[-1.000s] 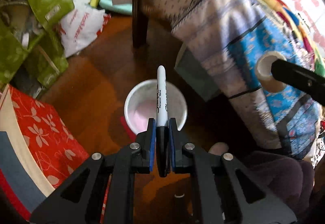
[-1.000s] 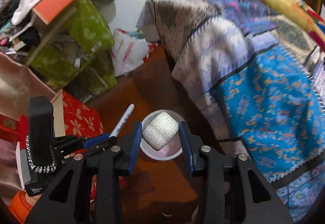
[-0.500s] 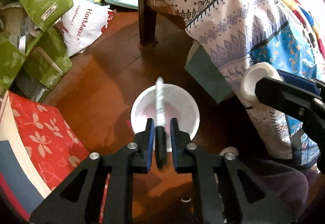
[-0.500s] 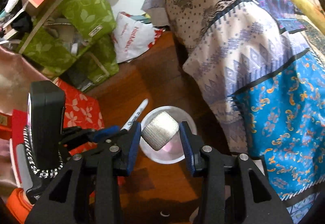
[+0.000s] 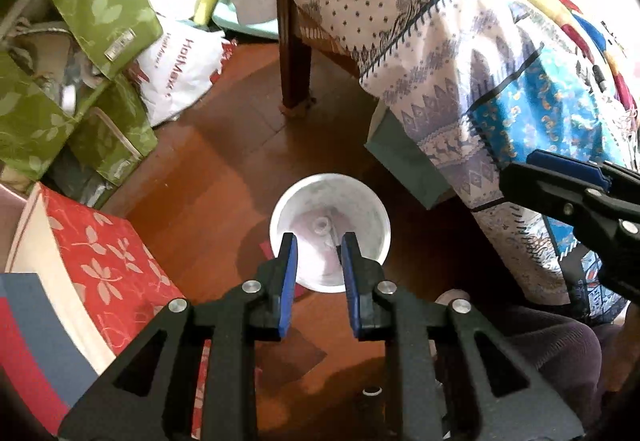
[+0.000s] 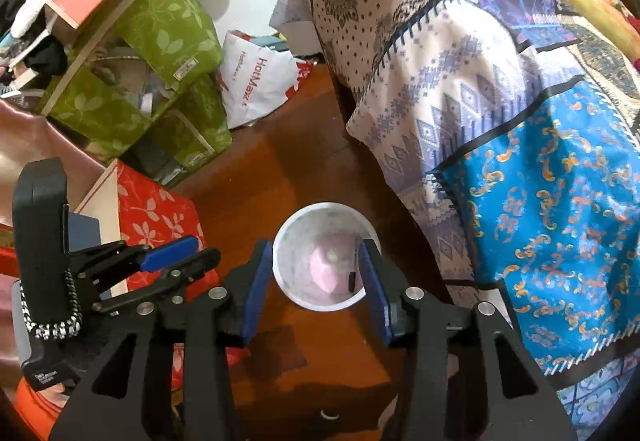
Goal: Collect trash
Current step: 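Move both open tools back over the items on the bed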
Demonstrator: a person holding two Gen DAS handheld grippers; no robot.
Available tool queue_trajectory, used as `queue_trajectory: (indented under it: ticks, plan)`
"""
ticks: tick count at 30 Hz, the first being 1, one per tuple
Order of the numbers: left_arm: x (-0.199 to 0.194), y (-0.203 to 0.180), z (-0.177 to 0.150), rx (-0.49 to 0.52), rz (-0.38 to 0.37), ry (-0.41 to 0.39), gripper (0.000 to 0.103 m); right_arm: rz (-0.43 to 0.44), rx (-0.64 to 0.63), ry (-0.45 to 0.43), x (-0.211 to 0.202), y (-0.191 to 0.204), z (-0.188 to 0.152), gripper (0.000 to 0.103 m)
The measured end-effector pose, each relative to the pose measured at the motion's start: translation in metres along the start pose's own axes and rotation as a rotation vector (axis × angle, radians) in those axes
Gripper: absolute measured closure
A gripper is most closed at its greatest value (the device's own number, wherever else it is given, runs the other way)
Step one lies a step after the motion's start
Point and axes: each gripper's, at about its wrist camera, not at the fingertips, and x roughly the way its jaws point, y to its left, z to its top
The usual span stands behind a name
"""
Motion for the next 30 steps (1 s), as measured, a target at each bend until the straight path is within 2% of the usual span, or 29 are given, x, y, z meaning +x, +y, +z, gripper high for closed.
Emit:
queue_trajectory:
  ticks: [10,24,27,30]
  plan:
    - [-0.074,-0.014,-0.004,0.002,-0.011,-0.130,0.082,-0.025,-0.017,-0.140,-0.074,0.002,-0.015,0.062]
    - [-0.194,-0.092,-0.015,0.100,-0.064,-0.361,0.081,-0.103,0.017,-0.385,-0.195,-0.023,-0.050,0.062]
    - [-0.215,-0.115,-0.017,0.124,-0.090,-0.408,0.068,-0.137,0.029,-0.443,-0.221,-0.034,-0.062,0.062]
    - [-0.233,-0.138,-0.019,0.141,-0.116,-0.450,0.050,-0.168,0.040,-0.491,-0.247,-0.045,-0.073,0.061]
